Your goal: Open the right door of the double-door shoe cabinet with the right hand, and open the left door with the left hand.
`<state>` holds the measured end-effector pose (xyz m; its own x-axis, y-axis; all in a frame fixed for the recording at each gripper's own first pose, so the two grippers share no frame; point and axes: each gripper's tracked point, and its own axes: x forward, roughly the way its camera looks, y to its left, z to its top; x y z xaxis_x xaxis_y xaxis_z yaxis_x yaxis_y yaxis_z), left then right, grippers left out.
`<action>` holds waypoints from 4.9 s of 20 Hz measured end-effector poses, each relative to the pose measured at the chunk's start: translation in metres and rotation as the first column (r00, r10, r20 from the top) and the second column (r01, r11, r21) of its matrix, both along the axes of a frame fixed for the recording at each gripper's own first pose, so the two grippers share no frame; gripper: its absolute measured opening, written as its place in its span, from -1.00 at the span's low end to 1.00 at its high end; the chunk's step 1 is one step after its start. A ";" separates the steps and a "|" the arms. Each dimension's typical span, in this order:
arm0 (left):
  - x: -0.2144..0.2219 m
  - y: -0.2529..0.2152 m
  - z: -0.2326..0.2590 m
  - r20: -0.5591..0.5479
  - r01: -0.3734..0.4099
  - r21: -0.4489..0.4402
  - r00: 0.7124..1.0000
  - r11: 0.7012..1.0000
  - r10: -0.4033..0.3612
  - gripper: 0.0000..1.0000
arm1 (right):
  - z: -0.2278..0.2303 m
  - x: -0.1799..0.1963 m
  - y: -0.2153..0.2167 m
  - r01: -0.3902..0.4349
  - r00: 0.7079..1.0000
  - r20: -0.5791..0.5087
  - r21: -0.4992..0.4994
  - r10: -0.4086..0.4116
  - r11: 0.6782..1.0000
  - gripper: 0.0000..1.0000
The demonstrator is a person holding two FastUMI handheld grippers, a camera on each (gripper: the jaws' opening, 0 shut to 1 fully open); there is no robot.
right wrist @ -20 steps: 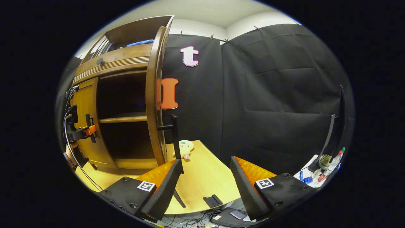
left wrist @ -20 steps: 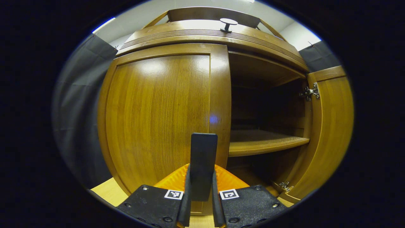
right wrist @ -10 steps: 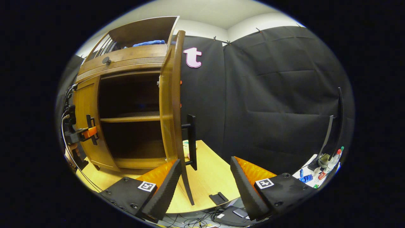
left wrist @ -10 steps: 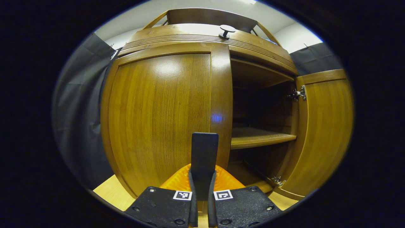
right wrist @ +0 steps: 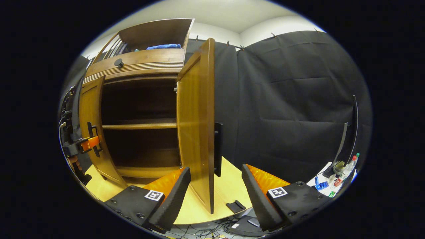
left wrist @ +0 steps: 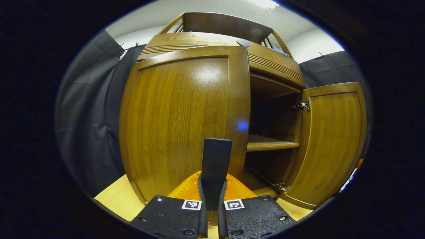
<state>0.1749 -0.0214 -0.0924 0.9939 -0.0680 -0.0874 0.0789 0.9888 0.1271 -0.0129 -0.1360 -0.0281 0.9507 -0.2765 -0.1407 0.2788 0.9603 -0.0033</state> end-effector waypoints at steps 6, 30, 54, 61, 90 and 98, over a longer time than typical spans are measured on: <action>-0.021 0.010 0.006 -0.012 0.039 -0.001 0.999 0.999 -0.039 -0.77 | 0.000 0.004 0.025 -0.013 1.000 0.006 -0.002 0.013 1.000 0.98; -0.085 0.062 0.027 -0.025 -0.005 -0.019 1.000 1.000 0.004 -0.77 | -0.006 0.035 0.101 -0.140 0.990 -0.015 0.004 0.140 0.990 0.83; -0.132 0.159 0.047 0.007 -0.201 0.002 0.980 0.980 0.201 -0.89 | -0.016 0.050 0.149 -0.265 0.964 -0.034 0.017 0.265 0.964 0.87; -0.143 0.189 0.059 0.026 -0.238 -0.009 0.971 0.971 0.238 -0.92 | -0.012 0.049 0.158 -0.289 0.957 -0.029 0.006 0.289 0.957 0.92; -0.196 0.171 0.059 -0.018 -0.287 0.021 0.958 0.958 0.287 -1.00 | -0.004 0.036 0.159 -0.302 0.953 -0.011 -0.015 0.302 0.953 0.83; -0.188 0.126 0.085 0.039 -0.259 0.069 0.966 0.963 0.256 -0.60 | 0.005 0.032 0.144 -0.275 0.961 0.003 -0.015 0.276 0.961 1.00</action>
